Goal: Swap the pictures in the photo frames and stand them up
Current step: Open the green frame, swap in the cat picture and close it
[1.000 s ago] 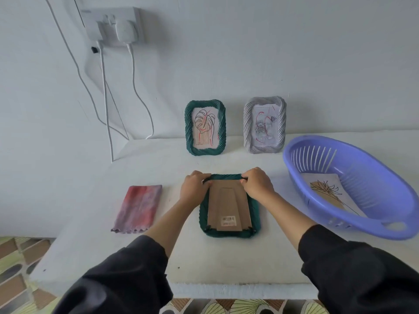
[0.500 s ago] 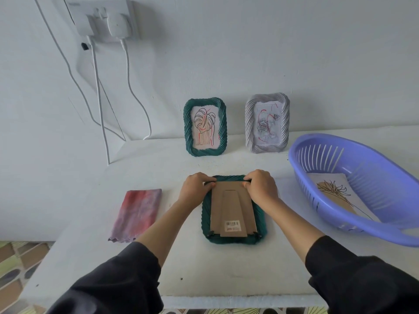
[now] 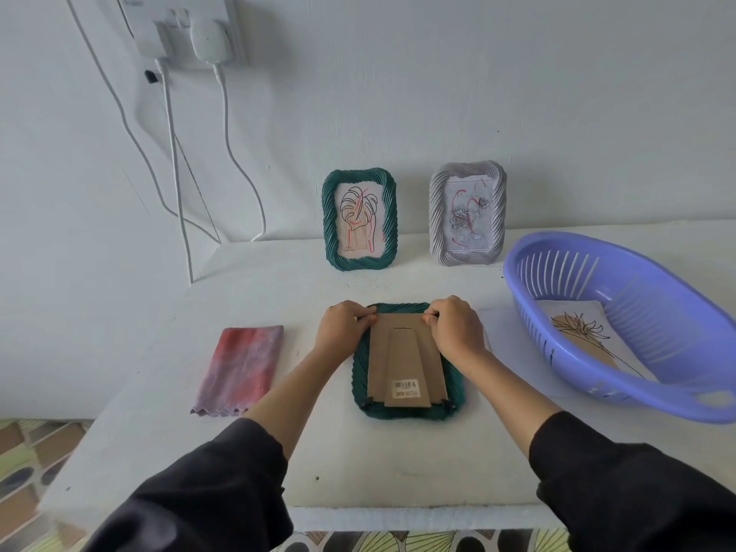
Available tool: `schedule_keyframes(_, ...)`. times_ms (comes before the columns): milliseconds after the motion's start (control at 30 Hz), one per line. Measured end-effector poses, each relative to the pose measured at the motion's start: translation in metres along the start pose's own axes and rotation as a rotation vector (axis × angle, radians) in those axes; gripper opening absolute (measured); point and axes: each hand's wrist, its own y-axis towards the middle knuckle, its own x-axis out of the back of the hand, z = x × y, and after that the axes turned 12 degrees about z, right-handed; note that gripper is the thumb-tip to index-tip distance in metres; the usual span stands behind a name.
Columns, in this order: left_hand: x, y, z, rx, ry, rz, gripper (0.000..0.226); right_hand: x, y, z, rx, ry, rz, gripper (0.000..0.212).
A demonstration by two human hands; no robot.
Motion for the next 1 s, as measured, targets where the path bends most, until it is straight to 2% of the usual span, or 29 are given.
schedule_keyframes(133, 0.004, -0.005, -0.004, 0.028, -0.096, -0.009, 0.033, 0.009, -0.005, -0.004, 0.025, 0.178, 0.015, 0.021)
schedule_keyframes(200, 0.007, -0.009, -0.003, 0.071, -0.145, -0.033, 0.035, 0.019, -0.010, -0.006, -0.008, 0.284, -0.004, 0.023)
schedule_keyframes(300, 0.010, -0.014, 0.001, 0.137, -0.223, 0.014, 0.032, 0.029, -0.016, -0.013, -0.087, 0.306, -0.001, 0.030)
schedule_keyframes(467, 0.009, -0.022, 0.000, 0.139, -0.231, 0.036, 0.031, 0.026, -0.028, -0.017, -0.196, 0.403, 0.218, 0.035)
schedule_keyframes(633, 0.009, -0.025, -0.005, 0.154, -0.241, 0.048, 0.030, 0.028, -0.042, -0.013, -0.101, 0.341, 0.145, 0.035)
schedule_keyframes(800, 0.012, -0.032, -0.018, 0.128, -0.297, -0.020, 0.027, 0.068, -0.052, 0.013, 0.038, 0.282, -0.066, 0.030)
schedule_keyframes(900, 0.016, -0.038, -0.040, 0.050, -0.539, -0.037, 0.029, 0.093, -0.059, 0.042, 0.164, 0.170, -0.142, 0.025)
schedule_keyframes(1000, 0.024, -0.047, -0.067, 0.003, -0.859, 0.054, 0.026, 0.101, -0.063, 0.071, 0.299, 0.069, -0.078, 0.018)
